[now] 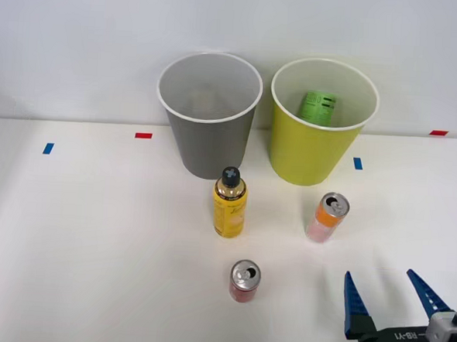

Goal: Put cans in the gray bin, plastic bottles in the light green bin

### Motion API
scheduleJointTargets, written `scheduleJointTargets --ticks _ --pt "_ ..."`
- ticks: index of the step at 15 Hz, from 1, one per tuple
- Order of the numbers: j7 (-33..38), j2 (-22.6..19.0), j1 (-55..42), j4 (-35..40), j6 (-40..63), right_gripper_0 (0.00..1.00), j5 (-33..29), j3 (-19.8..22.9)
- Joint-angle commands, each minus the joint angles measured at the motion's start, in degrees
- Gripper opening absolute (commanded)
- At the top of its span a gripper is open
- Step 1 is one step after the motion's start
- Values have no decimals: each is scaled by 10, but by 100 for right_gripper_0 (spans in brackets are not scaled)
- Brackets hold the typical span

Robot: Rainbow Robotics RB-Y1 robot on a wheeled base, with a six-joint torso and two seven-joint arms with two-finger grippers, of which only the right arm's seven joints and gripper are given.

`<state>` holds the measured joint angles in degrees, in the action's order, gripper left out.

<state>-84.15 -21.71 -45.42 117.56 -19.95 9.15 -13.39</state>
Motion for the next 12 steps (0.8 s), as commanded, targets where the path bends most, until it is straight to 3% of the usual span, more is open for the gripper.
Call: scheduleJointTargets --ticks 1,7,12 --pt "7 -40 10 -32 -54 100 -1 -37" --pt "-17 -57 25 -89 -144 100 -14 -75" --pt "-140 -8 5 -109 -170 100 8 -74"
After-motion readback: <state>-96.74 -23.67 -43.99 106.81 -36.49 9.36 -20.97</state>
